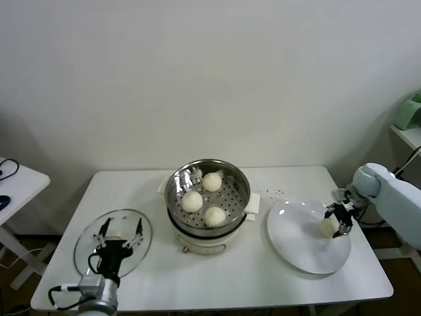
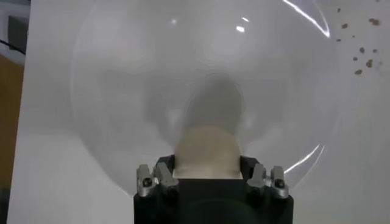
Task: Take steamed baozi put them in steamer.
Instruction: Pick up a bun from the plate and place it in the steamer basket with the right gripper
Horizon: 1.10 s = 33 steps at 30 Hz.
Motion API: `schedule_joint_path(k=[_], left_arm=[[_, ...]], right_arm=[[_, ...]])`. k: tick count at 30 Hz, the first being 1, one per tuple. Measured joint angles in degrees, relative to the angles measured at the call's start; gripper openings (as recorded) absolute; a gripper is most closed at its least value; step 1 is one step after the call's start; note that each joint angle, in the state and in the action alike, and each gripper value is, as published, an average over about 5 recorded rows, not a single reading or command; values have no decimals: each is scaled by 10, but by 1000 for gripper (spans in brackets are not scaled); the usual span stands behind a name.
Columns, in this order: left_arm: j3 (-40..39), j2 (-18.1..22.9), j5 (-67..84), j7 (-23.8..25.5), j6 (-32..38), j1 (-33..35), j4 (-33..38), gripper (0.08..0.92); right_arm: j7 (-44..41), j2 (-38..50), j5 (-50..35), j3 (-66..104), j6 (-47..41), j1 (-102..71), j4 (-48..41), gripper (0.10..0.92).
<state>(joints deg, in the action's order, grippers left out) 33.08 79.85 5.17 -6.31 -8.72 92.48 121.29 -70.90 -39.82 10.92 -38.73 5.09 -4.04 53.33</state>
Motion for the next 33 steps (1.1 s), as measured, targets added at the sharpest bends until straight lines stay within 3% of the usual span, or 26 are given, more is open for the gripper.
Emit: schedule_joint_path(k=[7, 16, 33], left_arm=[[-5, -5, -3, 1, 0, 2, 0, 823], [-17, -10, -9, 4, 0, -8, -3, 823], [-42, -7, -19, 9, 0, -19, -3, 823]], right_arm=[[-3, -1, -53, -40, -16, 50, 1, 681], [-3, -30, -188, -160, -58, 194, -10, 670], [8, -188, -470, -372, -132, 415, -42, 653]])
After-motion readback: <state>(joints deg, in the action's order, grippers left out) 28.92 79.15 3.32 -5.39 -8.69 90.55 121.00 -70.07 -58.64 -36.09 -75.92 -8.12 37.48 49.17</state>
